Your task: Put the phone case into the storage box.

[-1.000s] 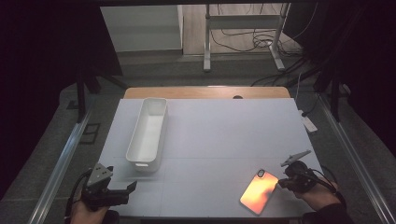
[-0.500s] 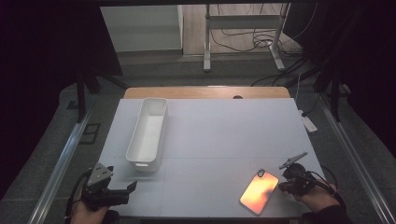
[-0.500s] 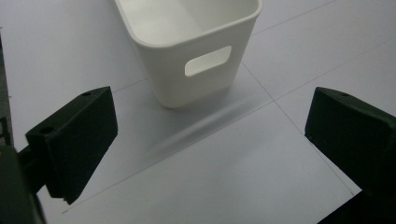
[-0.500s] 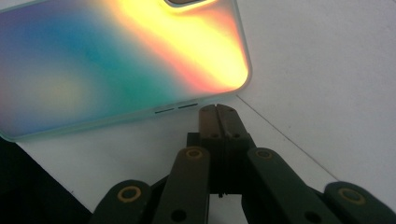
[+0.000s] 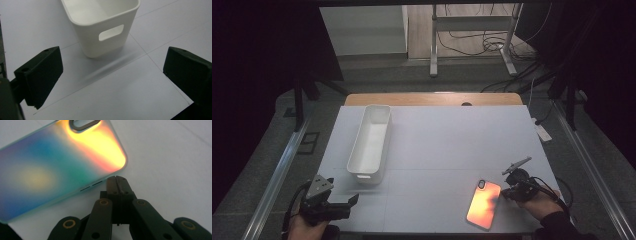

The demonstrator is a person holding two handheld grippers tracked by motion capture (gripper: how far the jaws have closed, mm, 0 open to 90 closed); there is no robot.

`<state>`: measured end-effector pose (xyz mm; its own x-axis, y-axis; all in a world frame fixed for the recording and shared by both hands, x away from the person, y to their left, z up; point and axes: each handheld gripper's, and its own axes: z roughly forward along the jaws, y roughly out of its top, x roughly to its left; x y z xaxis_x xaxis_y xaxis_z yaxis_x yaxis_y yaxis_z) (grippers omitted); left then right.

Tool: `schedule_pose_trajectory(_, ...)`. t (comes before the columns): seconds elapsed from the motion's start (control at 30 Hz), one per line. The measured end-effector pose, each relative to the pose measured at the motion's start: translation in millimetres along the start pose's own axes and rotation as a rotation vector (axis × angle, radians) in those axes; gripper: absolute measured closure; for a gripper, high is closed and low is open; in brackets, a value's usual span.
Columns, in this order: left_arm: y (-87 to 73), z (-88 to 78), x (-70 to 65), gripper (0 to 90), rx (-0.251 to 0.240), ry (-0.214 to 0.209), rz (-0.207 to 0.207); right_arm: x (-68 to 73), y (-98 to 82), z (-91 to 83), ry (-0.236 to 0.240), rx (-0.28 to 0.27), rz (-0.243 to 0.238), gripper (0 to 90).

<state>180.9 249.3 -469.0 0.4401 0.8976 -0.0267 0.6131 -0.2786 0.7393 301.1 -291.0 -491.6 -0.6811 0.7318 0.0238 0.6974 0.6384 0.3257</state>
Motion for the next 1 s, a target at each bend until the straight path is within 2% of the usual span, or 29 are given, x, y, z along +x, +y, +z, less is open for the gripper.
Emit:
schedule_pose_trajectory(0.13,0.0,0.0,0.1,3.3,-0.001,-0.001,0.000,1.9,11.2,5.0,0.008,-0.010,-0.007,89.3)
schedule_pose_trajectory(0.43,-0.2,-0.3,0.1,3.3,-0.003,-0.001,0.000,19.2,48.1,21.9,0.019,-0.031,-0.071,89.2)
schedule_pose_trajectory(0.6,-0.2,-0.3,0.0,3.3,-0.003,-0.001,0.003,25.5,61.5,27.5,0.027,-0.039,-0.091,89.3)
schedule_pose_trajectory(0.73,-0.3,-0.3,-0.4,3.3,-0.003,0.000,0.004,29.5,65.5,29.5,0.015,-0.043,-0.100,89.3)
schedule_pose_trajectory(1.0,0.0,0.0,-0.6,3.3,-0.001,0.002,0.007,31.1,57.9,26.3,0.031,-0.034,-0.091,89.3)
